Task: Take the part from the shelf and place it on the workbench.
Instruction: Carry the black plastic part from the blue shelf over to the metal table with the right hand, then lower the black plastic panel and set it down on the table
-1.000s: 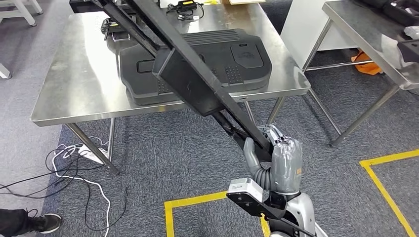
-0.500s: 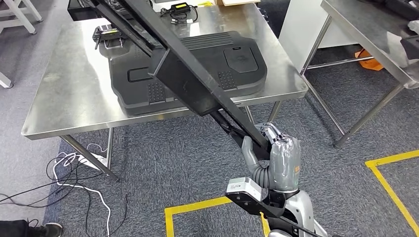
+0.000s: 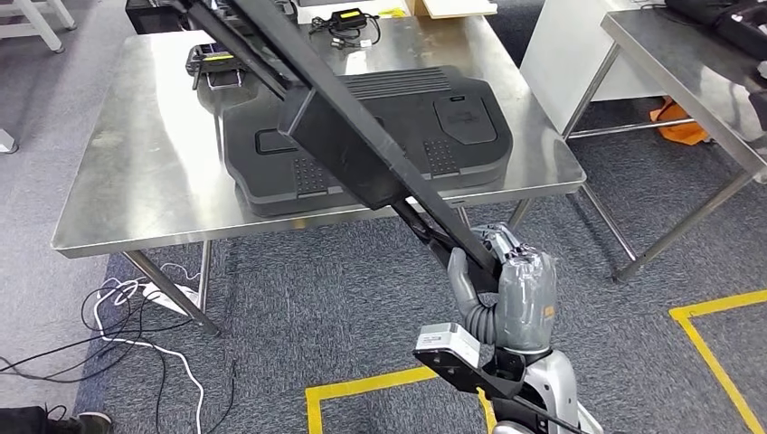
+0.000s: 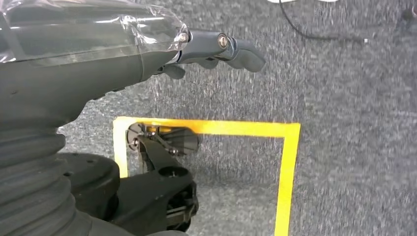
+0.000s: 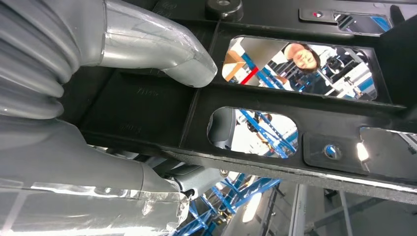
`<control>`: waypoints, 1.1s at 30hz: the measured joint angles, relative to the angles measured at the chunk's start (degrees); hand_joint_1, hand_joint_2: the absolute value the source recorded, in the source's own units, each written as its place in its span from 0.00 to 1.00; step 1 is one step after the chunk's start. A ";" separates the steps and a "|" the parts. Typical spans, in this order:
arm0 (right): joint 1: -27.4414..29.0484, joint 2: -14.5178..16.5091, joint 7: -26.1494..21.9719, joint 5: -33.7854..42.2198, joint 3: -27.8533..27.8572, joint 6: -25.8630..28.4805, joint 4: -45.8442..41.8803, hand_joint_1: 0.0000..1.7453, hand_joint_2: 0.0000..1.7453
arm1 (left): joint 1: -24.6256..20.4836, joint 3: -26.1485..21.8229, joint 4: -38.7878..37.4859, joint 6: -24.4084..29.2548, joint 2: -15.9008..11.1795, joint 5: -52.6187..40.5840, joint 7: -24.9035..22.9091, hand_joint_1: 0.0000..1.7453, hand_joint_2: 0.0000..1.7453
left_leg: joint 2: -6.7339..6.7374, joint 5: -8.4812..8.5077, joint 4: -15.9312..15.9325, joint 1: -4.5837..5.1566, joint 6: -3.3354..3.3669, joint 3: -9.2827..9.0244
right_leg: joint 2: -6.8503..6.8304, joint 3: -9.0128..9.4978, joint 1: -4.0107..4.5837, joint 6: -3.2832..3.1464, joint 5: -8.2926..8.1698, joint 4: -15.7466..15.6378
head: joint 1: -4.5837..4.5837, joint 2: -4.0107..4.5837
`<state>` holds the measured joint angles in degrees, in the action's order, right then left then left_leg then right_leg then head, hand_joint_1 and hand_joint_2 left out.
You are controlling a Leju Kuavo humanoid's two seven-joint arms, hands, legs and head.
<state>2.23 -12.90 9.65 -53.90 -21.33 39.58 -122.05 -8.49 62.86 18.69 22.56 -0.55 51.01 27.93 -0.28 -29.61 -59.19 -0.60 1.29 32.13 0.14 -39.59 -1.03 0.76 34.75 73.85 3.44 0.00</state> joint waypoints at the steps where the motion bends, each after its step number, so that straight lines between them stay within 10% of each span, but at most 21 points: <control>1: -0.02 -0.07 0.12 -0.03 0.00 0.00 0.00 1.00 1.00 | -0.01 0.00 0.00 -0.07 0.00 -0.03 -0.03 0.00 1.00 | -0.07 -0.33 0.00 0.03 -0.09 -0.49 | 0.00 1.06 0.06 -0.27 -2.79 -3.49 | 0.09 0.00; 4: -0.21 -0.19 0.47 -0.09 0.00 0.00 -0.01 1.00 1.00 | -0.19 0.00 0.00 -0.32 0.01 -0.14 -0.10 0.00 1.00 | -0.18 -1.18 -0.01 0.19 -0.75 -1.39 | 0.01 4.52 0.55 -0.76 -6.93 -12.54 | 0.20 0.00; 9: -0.49 -0.28 0.42 0.27 0.00 0.00 -0.02 1.00 1.00 | -0.51 0.00 0.00 -0.40 -0.01 -0.25 -0.30 0.00 1.00 | -0.02 -2.71 -1.39 0.26 -2.21 -1.17 | 0.07 5.61 0.36 -1.29 -6.44 -14.70 | -0.03 0.00; 14: -0.78 -0.27 -0.39 1.04 0.00 -0.01 0.00 1.00 1.00 | -0.40 0.00 0.00 -0.45 -0.02 -0.18 -0.36 0.00 1.00 | 0.02 -7.33 -15.80 0.02 -2.98 6.70 | -0.25 6.89 0.28 -2.00 -5.65 -15.01 | -0.60 0.00; 19: -1.01 -0.26 -0.90 1.28 0.00 -0.02 0.05 1.00 1.00 | -0.37 0.00 0.00 -0.46 -0.04 -0.08 -0.36 0.00 1.00 | 0.00 1.61 -2.21 0.10 -2.38 2.35 | -0.09 8.37 0.36 -1.20 -4.23 -14.67 | -0.94 0.00; 24: -1.27 -0.26 -1.19 1.52 0.00 -0.01 0.07 1.00 1.00 | -0.33 0.00 0.00 -0.45 -0.08 -0.03 -0.33 0.00 1.00 | 0.00 1.43 -0.08 0.18 -0.91 1.54 | -0.04 8.15 0.26 0.14 -3.16 -13.87 | -0.86 0.00; 29: -1.25 -0.26 -1.44 1.64 0.00 -0.01 0.21 1.00 1.00 | -0.35 0.00 0.00 -0.46 -0.10 -0.01 -0.31 0.00 1.00 | 0.11 1.05 0.36 0.11 0.02 0.82 | -0.07 -0.07 0.12 0.90 2.12 0.97 | -0.23 0.00; 33: -1.27 -0.25 -1.44 1.43 0.00 0.00 0.40 1.00 1.00 | -0.31 0.00 0.00 -0.46 -0.10 -0.06 -0.26 0.00 1.00 | -0.11 0.09 0.30 0.19 -0.39 -0.44 | -0.13 3.44 0.27 0.36 -5.51 -9.50 | 0.05 0.00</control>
<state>0.96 -13.15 8.22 -52.47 -21.33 39.58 -121.65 -8.80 62.86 18.69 22.10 -0.66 50.95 27.67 -0.40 -29.52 -58.89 -0.41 0.90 31.69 0.01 -36.15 -0.76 1.12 29.24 64.35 3.49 0.00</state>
